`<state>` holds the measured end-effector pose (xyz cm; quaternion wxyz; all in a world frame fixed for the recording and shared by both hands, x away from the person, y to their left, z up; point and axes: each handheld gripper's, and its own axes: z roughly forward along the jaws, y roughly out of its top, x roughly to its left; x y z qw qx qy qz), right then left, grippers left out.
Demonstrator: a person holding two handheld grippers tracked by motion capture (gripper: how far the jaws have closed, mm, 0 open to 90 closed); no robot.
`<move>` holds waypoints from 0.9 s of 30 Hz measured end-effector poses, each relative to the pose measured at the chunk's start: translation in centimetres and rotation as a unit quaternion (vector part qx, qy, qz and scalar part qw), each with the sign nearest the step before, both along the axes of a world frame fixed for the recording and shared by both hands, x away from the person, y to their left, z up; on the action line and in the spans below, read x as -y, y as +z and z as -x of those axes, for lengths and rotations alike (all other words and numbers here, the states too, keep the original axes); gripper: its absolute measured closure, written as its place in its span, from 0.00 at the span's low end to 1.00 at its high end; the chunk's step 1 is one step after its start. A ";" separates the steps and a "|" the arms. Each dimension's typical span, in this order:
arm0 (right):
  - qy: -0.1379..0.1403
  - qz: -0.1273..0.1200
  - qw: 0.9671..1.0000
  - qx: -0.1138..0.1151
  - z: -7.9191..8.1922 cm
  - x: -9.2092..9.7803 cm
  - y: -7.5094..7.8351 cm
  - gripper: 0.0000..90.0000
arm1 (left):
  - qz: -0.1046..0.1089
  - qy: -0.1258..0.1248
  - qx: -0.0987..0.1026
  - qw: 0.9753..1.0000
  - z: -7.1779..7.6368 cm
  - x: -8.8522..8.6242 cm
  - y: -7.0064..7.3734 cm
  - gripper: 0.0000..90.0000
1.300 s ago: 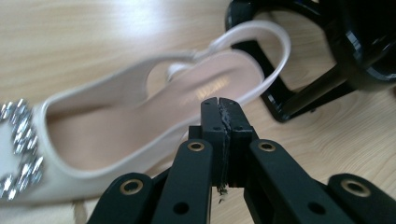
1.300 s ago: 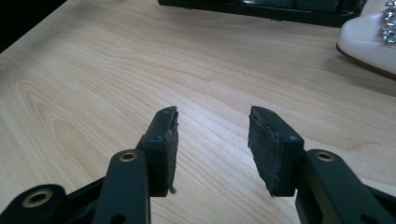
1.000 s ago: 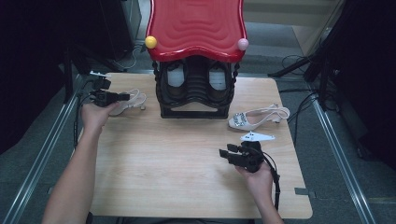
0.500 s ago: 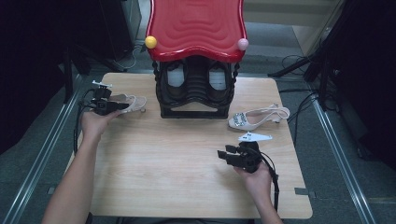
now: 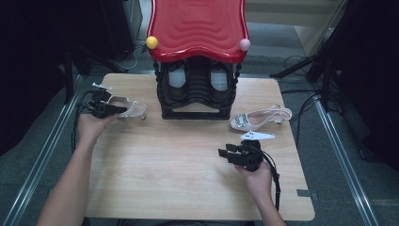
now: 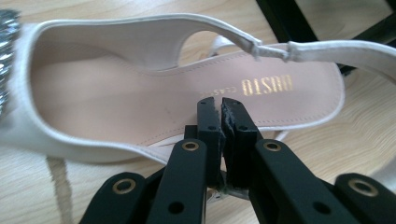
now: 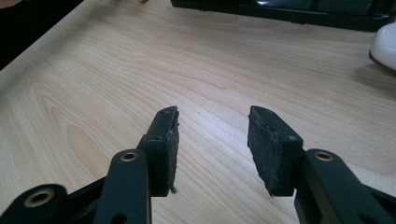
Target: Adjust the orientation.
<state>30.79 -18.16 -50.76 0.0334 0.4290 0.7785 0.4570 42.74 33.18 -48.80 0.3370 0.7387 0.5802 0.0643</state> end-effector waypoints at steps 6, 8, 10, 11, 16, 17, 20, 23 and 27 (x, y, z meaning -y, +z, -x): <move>0.024 -0.011 1.000 0.001 -0.3 0.2 0.1 0.60 | -0.019 -0.003 -0.010 1.000 0.4 -0.8 0.1 0.96; 0.022 -0.013 1.000 -0.007 -0.4 0.2 0.2 0.56 | -0.022 0.000 -0.009 1.000 0.4 -1.1 0.0 0.96; 0.019 -0.012 1.000 -0.005 -0.4 0.2 0.4 0.55 | -0.025 0.001 -0.010 1.000 0.5 -1.2 0.0 0.96; 0.017 -0.015 1.000 -0.002 -0.4 0.2 0.5 0.54 | -0.024 0.001 -0.014 1.000 0.5 -1.3 0.0 0.96; 0.007 -0.016 1.000 0.022 -0.1 0.4 1.5 0.56 | -0.030 0.000 -0.013 0.999 0.4 -1.6 0.1 0.96; 0.000 -0.011 0.999 0.037 0.2 0.4 1.6 0.56 | -0.030 0.002 -0.013 0.999 0.4 -1.6 0.1 0.96; 0.004 -0.003 0.999 0.049 0.5 0.3 1.6 0.52 | -0.036 0.005 -0.012 0.999 0.4 -1.8 0.2 0.96; 0.011 -0.005 1.000 0.026 0.4 0.2 1.2 0.51 | -0.034 0.009 -0.013 0.999 0.5 -2.5 0.4 0.96; 0.021 -0.012 1.000 0.014 0.3 0.3 1.0 0.51 | -0.027 0.021 -0.007 0.999 0.8 -3.2 0.5 0.96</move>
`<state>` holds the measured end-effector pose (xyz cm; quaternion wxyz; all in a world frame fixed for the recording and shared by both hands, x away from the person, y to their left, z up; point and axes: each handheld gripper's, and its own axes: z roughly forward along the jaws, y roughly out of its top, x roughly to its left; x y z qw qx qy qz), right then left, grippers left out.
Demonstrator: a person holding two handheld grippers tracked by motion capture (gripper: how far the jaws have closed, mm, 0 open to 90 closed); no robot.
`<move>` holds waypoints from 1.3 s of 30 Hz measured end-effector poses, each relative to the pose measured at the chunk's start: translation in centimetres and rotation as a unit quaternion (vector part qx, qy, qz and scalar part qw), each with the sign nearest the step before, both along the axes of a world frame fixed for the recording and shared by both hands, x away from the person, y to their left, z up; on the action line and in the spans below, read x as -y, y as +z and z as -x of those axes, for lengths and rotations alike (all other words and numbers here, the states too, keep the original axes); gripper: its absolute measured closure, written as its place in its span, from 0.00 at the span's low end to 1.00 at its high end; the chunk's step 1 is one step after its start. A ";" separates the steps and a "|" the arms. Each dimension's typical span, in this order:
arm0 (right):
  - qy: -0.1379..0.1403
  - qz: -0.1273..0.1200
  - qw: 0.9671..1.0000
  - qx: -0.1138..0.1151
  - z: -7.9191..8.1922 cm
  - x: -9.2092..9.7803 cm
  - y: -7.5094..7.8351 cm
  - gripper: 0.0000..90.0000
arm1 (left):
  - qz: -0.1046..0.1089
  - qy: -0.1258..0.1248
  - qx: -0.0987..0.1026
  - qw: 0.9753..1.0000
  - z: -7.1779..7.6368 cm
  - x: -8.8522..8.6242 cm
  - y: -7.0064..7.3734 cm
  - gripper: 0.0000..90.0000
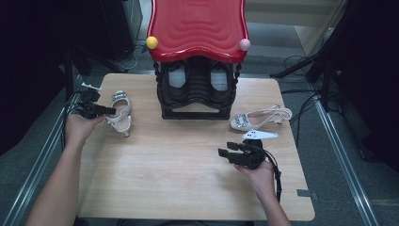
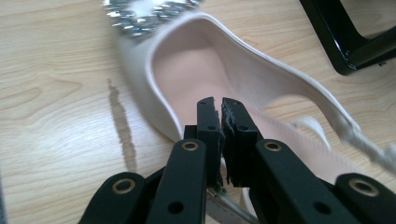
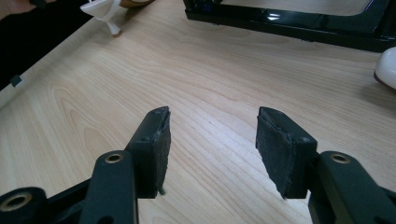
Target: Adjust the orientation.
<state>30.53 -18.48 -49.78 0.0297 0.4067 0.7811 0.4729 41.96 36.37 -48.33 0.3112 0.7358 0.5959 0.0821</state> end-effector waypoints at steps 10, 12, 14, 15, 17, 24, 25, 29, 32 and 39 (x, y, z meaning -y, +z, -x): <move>-0.012 0.024 1.000 0.004 -0.2 0.0 -0.5 0.50 | 0.011 -0.002 0.020 1.000 0.8 0.7 1.2 0.86; -0.012 0.022 1.000 0.008 -0.2 0.1 -0.4 0.50 | 0.009 0.002 0.028 1.000 1.0 0.7 1.6 0.82; -0.014 0.025 1.000 0.012 -0.2 0.1 -0.4 0.50 | 0.007 0.004 0.033 0.999 1.2 0.6 1.8 0.78; -0.014 0.025 1.000 0.012 -0.2 0.1 -0.4 0.50 | 0.003 0.009 0.033 0.999 1.3 0.6 1.8 0.75; -0.014 0.026 1.000 0.011 -0.2 0.1 -0.4 0.50 | -0.001 0.012 0.031 0.999 1.3 0.5 1.7 0.70; -0.016 0.019 1.000 0.013 -0.5 0.1 -0.4 0.50 | -0.003 0.042 0.017 0.999 1.4 0.3 0.1 0.62; -0.017 0.020 1.000 0.013 -0.6 0.1 -0.5 0.50 | -0.006 0.043 0.015 0.999 1.3 0.3 -0.2 0.62; -0.015 0.017 1.000 0.011 -0.8 -0.1 -0.6 0.50 | 0.006 0.053 0.014 0.998 1.3 0.0 -1.4 0.61; -0.012 0.018 1.000 0.010 -0.8 -0.3 -0.6 0.50 | 0.022 0.060 0.012 0.998 1.4 0.0 -1.7 0.69; -0.006 0.021 1.000 0.012 -0.6 -0.4 -0.6 0.49 | 0.023 0.075 0.009 0.997 1.6 -0.3 -1.9 0.84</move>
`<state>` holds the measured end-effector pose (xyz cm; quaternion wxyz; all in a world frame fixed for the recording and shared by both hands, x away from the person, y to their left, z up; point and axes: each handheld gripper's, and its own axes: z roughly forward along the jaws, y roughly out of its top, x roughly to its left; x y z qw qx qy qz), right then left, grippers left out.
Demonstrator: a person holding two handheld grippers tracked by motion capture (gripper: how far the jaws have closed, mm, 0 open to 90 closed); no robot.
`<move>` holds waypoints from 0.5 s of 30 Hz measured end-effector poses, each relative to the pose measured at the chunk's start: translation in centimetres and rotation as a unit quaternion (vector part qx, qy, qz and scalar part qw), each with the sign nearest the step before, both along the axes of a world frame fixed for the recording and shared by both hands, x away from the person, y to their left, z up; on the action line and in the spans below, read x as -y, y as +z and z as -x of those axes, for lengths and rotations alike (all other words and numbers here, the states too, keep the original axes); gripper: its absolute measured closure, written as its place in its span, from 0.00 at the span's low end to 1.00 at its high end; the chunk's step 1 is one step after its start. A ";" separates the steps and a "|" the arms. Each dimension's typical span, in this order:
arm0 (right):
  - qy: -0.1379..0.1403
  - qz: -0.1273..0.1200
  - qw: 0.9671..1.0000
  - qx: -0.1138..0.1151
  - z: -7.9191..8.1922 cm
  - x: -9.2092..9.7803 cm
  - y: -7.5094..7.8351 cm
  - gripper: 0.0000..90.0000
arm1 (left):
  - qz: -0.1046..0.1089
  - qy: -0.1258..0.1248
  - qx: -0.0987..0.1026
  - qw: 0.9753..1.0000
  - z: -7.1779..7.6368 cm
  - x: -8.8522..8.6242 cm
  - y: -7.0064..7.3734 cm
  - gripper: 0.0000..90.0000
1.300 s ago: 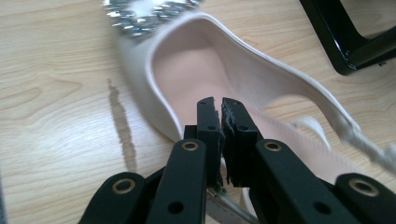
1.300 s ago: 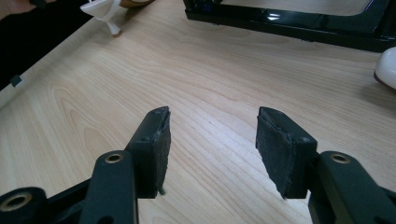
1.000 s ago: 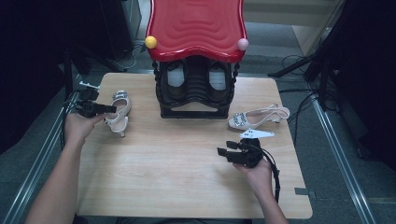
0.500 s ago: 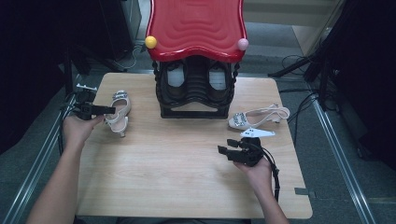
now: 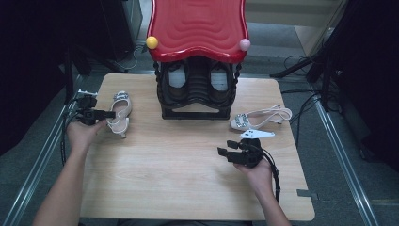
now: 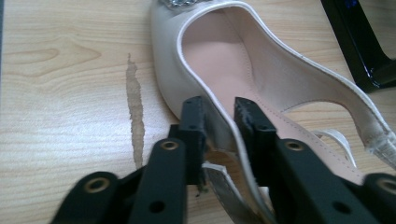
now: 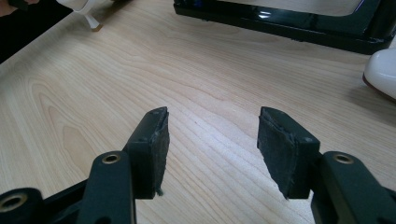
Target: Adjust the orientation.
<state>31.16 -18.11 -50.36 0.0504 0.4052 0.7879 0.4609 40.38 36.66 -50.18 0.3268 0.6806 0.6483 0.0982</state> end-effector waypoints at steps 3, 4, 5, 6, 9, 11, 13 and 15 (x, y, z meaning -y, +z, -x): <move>0.000 0.001 1.000 -0.001 0.0 -0.1 -0.1 0.49 | 0.011 0.019 -0.002 1.000 0.2 -0.2 -0.1 0.95; 0.001 0.002 1.000 -0.002 -0.1 -0.1 -0.1 0.48 | 0.016 0.019 -0.005 1.000 0.2 -0.3 -0.1 0.95; 0.001 0.002 1.000 -0.002 -0.1 -0.1 -0.1 0.48 | 0.019 0.021 -0.008 1.000 0.2 -0.3 -0.1 0.96; 0.001 0.003 1.000 -0.002 -0.1 -0.1 -0.1 0.48 | 0.021 0.020 -0.012 1.000 0.2 -0.4 0.0 0.96; 0.001 0.004 1.000 -0.003 -0.1 -0.2 -0.2 0.48 | 0.047 0.032 -0.003 0.998 0.4 -0.6 0.0 0.97; 0.000 0.007 1.000 -0.002 -0.1 -0.1 -0.2 0.48 | 0.068 0.034 0.009 0.997 0.5 -0.8 0.3 0.97; 0.000 0.007 1.000 -0.002 -0.1 -0.1 -0.2 0.48 | 0.067 0.028 0.012 0.997 0.6 -0.7 0.7 0.97; 0.000 0.007 1.000 -0.003 -0.2 -0.1 -0.2 0.48 | 0.070 0.023 0.018 0.997 0.8 -0.5 1.2 0.97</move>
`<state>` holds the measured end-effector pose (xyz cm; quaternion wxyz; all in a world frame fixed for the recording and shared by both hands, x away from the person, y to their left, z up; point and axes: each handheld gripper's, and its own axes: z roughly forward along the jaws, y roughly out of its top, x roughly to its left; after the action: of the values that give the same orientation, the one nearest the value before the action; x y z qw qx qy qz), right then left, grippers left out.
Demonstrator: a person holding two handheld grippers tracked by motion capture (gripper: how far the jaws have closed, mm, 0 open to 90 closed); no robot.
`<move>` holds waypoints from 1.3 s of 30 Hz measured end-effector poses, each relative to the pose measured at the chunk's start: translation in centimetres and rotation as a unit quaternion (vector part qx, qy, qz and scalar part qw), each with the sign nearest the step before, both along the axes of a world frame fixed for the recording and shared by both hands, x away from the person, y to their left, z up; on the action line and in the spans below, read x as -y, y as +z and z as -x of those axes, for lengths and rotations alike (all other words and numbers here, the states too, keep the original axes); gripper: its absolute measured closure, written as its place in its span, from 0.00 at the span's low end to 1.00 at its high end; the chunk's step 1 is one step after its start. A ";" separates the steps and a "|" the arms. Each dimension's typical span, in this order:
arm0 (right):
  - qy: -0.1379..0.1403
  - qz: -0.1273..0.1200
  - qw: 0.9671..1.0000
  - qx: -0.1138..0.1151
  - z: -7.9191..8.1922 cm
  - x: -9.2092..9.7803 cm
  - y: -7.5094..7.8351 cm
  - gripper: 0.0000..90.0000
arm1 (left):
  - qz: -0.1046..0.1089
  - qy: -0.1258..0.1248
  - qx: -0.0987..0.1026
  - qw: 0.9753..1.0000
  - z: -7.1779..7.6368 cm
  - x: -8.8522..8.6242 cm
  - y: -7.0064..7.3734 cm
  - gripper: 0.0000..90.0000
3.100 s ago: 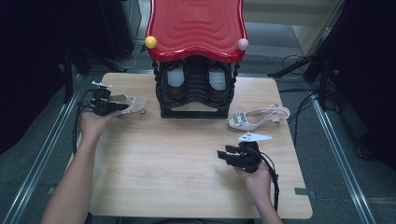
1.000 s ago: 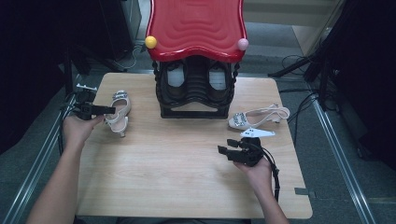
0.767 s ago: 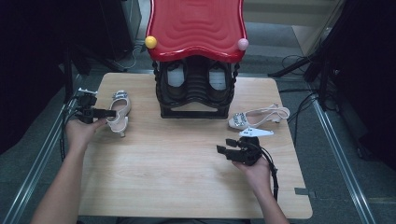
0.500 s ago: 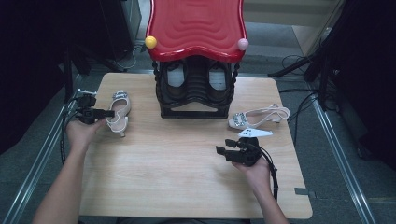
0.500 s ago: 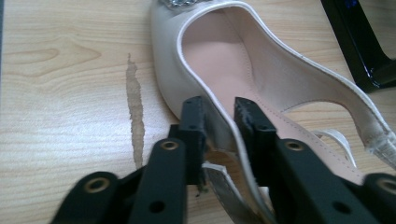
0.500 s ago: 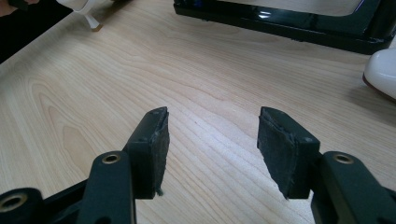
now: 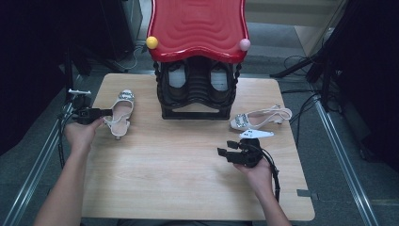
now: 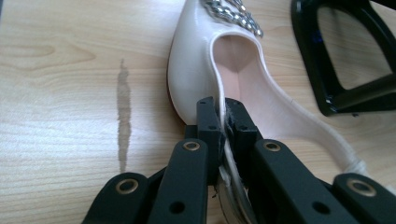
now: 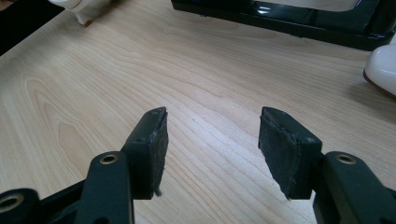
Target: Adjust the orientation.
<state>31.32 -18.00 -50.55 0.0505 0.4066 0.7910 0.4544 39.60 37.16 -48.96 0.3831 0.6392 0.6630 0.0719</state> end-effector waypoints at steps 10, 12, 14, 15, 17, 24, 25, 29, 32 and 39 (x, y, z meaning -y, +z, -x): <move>0.001 0.003 1.000 0.000 -0.1 -0.1 0.0 0.48 | 0.033 -0.040 0.021 0.998 2.0 1.2 1.5 0.97; 0.001 0.003 1.000 -0.001 -0.2 -0.2 0.0 0.48 | 0.037 -0.049 0.020 0.998 2.7 1.5 1.5 0.97; 0.003 0.009 1.000 -0.003 -0.3 -0.3 0.1 0.48 | 0.043 -0.057 0.019 0.997 3.4 1.6 1.4 0.97; 0.005 0.010 1.000 0.001 -0.3 -0.4 0.2 0.48 | 0.049 -0.060 0.020 0.997 3.8 1.7 1.3 0.97; 0.008 0.010 1.000 0.004 -0.5 -0.6 0.2 0.48 | 0.061 -0.065 0.022 0.996 4.6 2.0 1.1 0.97; 0.015 0.007 1.000 0.003 -1.1 -1.3 0.3 0.48 | 0.064 -0.092 0.012 0.994 7.0 3.1 1.0 0.97; 0.018 0.007 1.000 0.005 -1.2 -1.3 0.3 0.48 | 0.067 -0.093 0.012 0.993 7.2 3.2 0.9 0.97; 0.022 0.015 1.000 0.004 -1.3 -1.7 0.3 0.48 | 0.061 -0.107 0.014 0.992 8.4 3.7 1.0 0.97; 0.023 0.015 1.000 0.004 -1.5 -1.8 0.4 0.48 | 0.067 -0.115 0.019 0.991 9.2 4.0 1.1 0.97; 0.022 0.020 1.000 0.003 -1.4 -1.9 0.3 0.48 | 0.072 -0.145 0.020 0.987 9.7 5.6 1.4 0.97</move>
<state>32.77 -16.14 -50.27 0.0514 0.3866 0.8085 0.4407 29.89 31.58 -47.59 0.4480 0.6977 0.5586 -0.0201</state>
